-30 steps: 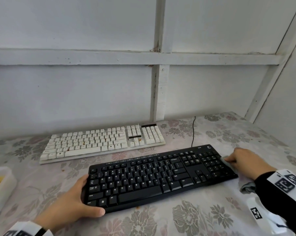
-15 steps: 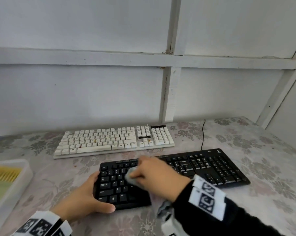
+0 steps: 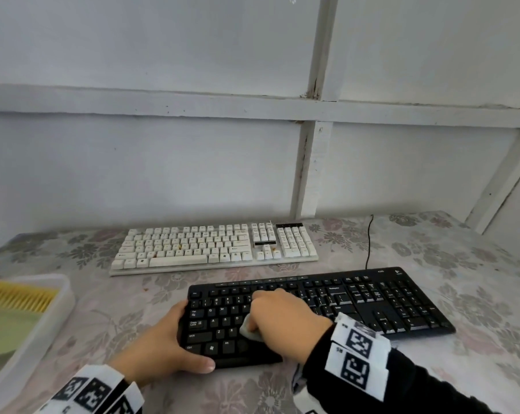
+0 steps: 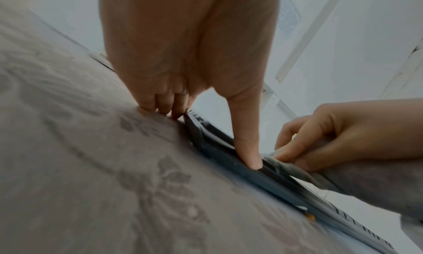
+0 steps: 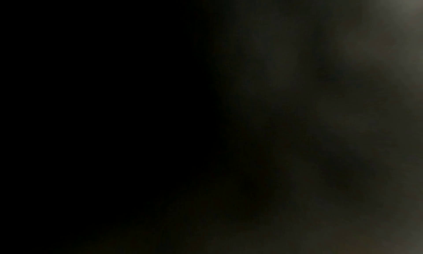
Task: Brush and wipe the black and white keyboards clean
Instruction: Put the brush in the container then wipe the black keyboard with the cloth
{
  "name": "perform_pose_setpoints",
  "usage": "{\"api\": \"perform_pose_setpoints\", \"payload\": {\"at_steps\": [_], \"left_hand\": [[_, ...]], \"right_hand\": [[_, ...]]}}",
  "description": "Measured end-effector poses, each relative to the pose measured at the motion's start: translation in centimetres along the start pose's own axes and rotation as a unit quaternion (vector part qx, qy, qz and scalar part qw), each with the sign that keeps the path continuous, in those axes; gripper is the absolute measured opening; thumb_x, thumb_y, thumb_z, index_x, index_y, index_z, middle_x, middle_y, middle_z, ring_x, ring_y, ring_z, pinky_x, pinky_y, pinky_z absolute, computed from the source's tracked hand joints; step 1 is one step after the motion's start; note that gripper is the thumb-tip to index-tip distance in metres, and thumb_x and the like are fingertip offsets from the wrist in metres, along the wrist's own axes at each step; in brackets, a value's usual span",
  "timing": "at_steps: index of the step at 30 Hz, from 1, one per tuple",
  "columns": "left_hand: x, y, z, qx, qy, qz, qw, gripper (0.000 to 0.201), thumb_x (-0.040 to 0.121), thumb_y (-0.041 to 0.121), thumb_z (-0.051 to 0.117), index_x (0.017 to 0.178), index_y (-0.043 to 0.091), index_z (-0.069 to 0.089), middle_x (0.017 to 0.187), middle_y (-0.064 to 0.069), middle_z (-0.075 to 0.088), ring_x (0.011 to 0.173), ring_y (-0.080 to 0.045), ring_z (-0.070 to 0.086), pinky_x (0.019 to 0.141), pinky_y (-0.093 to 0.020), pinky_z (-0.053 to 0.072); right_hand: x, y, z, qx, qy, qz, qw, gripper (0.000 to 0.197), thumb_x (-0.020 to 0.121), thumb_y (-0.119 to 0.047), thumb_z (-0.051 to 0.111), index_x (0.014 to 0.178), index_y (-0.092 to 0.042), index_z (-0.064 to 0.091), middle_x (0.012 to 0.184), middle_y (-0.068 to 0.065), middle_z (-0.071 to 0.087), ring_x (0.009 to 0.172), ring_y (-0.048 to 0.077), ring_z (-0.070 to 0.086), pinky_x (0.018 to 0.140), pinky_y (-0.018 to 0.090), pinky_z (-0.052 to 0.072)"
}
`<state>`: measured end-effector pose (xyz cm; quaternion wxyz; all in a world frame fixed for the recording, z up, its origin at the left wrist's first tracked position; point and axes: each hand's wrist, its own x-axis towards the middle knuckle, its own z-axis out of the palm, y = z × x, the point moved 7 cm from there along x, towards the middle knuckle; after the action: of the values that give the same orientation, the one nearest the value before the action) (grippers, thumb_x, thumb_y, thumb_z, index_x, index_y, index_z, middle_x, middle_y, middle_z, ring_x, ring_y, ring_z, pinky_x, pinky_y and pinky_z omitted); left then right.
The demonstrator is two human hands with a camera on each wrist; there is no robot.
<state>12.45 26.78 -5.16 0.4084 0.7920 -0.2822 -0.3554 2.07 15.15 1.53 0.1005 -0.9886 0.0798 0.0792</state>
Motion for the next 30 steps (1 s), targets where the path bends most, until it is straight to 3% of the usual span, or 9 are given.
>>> {"api": "perform_pose_setpoints", "payload": {"at_steps": [3,6,8,11,15,19,23,26,30], "left_hand": [[0.2,-0.1,0.1,-0.010,-0.001,0.008,1.000,0.093,0.055,0.006,0.088,0.121,0.037,0.030,0.107,0.020,0.056,0.094,0.006,0.054,0.068,-0.006,0.039],[0.3,0.2,0.2,-0.027,-0.001,0.014,1.000,0.094,0.054,-0.002,0.086,0.123,0.030,0.031,0.105,0.017,0.056,0.092,0.006,0.055,0.062,-0.006,0.043],[0.3,0.2,0.3,-0.032,-0.009,0.012,0.999,0.101,0.048,0.003,0.088,0.127,0.026,0.031,0.107,0.015,0.056,0.093,0.005,0.055,0.063,-0.008,0.044],[0.3,0.0,0.2,-0.024,-0.004,0.014,1.000,0.098,0.053,0.000,0.087,0.125,0.031,0.029,0.107,0.019,0.055,0.094,0.006,0.054,0.066,-0.008,0.042],[0.4,-0.3,0.1,-0.023,-0.015,0.021,0.999,0.100,0.047,0.011,0.091,0.124,0.036,0.031,0.110,0.020,0.056,0.099,0.003,0.055,0.075,-0.012,0.042],[0.3,-0.3,0.1,-0.028,-0.026,0.021,0.999,0.111,0.030,0.030,0.089,0.123,0.039,0.031,0.115,0.019,0.056,0.104,0.000,0.056,0.081,-0.018,0.044],[-0.1,0.2,0.3,-0.031,-0.027,0.025,0.999,0.112,0.024,0.032,0.089,0.120,0.041,0.031,0.111,0.020,0.056,0.100,0.001,0.056,0.076,-0.015,0.043],[-0.1,0.2,0.3,-0.033,-0.027,0.022,0.999,0.112,0.027,0.029,0.094,0.120,0.040,0.033,0.109,0.020,0.057,0.098,0.002,0.058,0.074,-0.013,0.043],[-0.1,0.2,0.3,-0.036,-0.033,0.022,0.999,0.120,0.020,0.039,0.094,0.123,0.041,0.032,0.110,0.021,0.057,0.098,0.003,0.058,0.074,-0.012,0.043]], "right_hand": [[0.4,0.1,-0.4,0.000,0.024,0.004,1.000,0.035,0.088,-0.014,0.052,0.058,-0.005,0.036,0.077,0.006,0.034,0.071,0.025,0.034,0.053,0.025,0.027],[1.6,-2.5,-0.1,0.028,0.064,-0.044,0.997,0.026,0.087,-0.021,0.051,0.082,0.001,0.064,0.084,0.008,0.042,0.072,0.029,0.040,0.071,0.033,0.046],[2.1,-3.7,0.5,0.020,0.061,-0.057,0.996,0.027,0.089,-0.021,0.050,0.089,0.002,0.065,0.084,0.008,0.039,0.072,0.027,0.035,0.063,0.028,0.040],[1.5,-3.3,0.8,0.017,0.046,-0.032,0.998,0.028,0.089,-0.022,0.043,0.072,-0.001,0.052,0.071,0.002,0.027,0.073,0.024,0.029,0.051,0.022,0.014],[-0.2,0.8,0.5,0.008,0.004,0.015,1.000,0.024,0.070,-0.029,0.030,0.054,-0.014,0.023,0.066,-0.001,0.021,0.076,0.024,0.030,0.050,0.021,0.014],[-0.5,4.3,0.3,-0.006,0.010,0.059,0.998,0.025,0.077,-0.021,0.045,0.056,-0.015,0.032,0.068,0.010,0.033,0.070,0.024,0.035,0.062,0.026,0.035],[0.2,2.1,0.3,0.045,0.055,0.001,0.997,0.027,0.081,-0.023,0.049,0.078,-0.005,0.069,0.078,0.003,0.043,0.066,0.026,0.044,0.063,0.027,0.041],[0.5,1.5,1.3,0.025,0.052,-0.008,0.998,0.051,0.068,-0.030,0.032,0.088,-0.002,0.071,0.083,0.006,0.046,0.074,0.031,0.052,0.056,0.022,0.035],[-0.3,4.9,1.5,0.012,0.023,0.067,0.997,0.033,0.075,-0.021,0.043,0.086,-0.002,0.068,0.071,0.001,0.040,0.074,0.028,0.051,0.055,0.014,0.024]]}}
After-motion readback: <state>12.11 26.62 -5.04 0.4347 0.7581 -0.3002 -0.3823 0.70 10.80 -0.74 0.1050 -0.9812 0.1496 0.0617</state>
